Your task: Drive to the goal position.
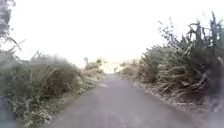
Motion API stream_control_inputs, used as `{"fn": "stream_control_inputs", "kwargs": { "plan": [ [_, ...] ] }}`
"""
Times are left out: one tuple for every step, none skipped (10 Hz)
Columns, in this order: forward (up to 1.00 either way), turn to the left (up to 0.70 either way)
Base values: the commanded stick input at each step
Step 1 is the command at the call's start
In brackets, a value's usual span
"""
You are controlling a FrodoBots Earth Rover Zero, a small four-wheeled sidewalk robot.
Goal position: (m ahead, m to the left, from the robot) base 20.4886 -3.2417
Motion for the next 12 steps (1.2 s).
{"fn": "stream_control_inputs", "kwargs": {
  "plan": [
    [0.7, 0.0],
    [0.7, 0.0],
    [0.7, 0.0],
    [0.7, 0.0],
    [0.7, 0.0],
    [0.7, 0.0],
    [0.7, 0.0],
    [0.7, 0.0],
    [0.7, 0.0],
    [0.7, -0.35],
    [0.7, -0.35],
    [0.7, -0.35]
  ]
}}
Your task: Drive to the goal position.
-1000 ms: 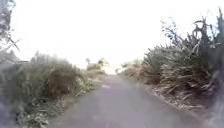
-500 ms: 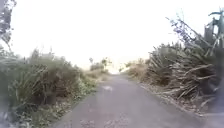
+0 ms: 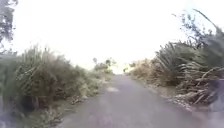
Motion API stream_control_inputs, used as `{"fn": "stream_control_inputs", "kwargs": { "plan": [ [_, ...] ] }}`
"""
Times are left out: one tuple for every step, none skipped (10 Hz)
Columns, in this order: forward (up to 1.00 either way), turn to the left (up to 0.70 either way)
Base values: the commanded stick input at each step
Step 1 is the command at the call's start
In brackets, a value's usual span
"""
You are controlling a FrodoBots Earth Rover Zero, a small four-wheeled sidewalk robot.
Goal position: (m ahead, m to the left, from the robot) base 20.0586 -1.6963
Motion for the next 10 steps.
{"fn": "stream_control_inputs", "kwargs": {
  "plan": [
    [0.7, -0.35],
    [0.7, -0.35],
    [0.7, -0.35],
    [0.7, -0.35],
    [0.7, -0.35],
    [0.7, -0.35],
    [0.7, -0.35],
    [0.7, -0.35],
    [0.7, -0.25],
    [0.7, 0.0]
  ]
}}
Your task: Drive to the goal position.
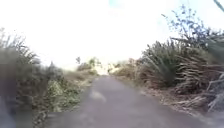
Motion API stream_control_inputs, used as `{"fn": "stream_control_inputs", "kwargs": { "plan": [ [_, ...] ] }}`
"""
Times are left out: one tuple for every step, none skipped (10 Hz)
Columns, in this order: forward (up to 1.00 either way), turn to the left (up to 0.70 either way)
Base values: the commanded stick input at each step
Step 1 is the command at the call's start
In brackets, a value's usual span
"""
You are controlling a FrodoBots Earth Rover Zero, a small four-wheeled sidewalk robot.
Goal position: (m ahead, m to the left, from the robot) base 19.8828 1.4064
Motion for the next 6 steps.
{"fn": "stream_control_inputs", "kwargs": {
  "plan": [
    [0.7, 0.0],
    [0.7, 0.0],
    [0.7, 0.0],
    [0.7, 0.0],
    [0.7, 0.0],
    [0.7, 0.0]
  ]
}}
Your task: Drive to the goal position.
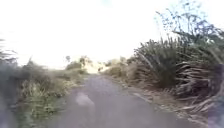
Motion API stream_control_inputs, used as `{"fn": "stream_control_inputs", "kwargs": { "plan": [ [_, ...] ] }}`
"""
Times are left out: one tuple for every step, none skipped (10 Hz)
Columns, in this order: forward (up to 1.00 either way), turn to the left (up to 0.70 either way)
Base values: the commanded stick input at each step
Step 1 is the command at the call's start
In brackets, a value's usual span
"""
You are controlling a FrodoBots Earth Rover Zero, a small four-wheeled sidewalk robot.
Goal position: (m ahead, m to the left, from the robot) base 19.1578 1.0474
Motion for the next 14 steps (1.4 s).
{"fn": "stream_control_inputs", "kwargs": {
  "plan": [
    [0.7, 0.0],
    [0.7, 0.0],
    [0.7, 0.0],
    [0.7, 0.0],
    [0.7, 0.0],
    [0.7, 0.0],
    [0.7, 0.0],
    [0.7, 0.0],
    [0.7, 0.0],
    [0.7, 0.0],
    [0.7, 0.0],
    [0.7, 0.0],
    [0.7, 0.0],
    [0.7, 0.0]
  ]
}}
